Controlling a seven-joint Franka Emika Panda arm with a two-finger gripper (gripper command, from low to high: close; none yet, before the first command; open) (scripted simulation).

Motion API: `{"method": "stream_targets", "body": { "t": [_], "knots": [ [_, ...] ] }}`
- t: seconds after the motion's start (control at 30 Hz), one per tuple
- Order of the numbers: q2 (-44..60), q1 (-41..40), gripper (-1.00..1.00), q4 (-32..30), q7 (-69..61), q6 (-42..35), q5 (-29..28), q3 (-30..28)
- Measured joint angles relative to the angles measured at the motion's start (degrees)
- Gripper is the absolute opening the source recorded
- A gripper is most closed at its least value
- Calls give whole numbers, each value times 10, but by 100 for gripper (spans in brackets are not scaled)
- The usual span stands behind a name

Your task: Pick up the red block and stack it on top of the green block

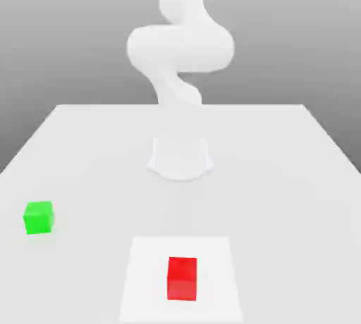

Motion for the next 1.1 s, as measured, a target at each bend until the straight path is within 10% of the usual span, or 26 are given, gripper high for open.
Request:
{"method": "stream_targets", "body": {
  "t": [0.9,0.93,1.1],
  "knots": [
    [564,-2,0,-151,26,303,-5,5],
    [581,-1,-100,-149,26,318,-6,4],
    [581,-1,-100,-149,27,318,-7,4]
  ]
}}
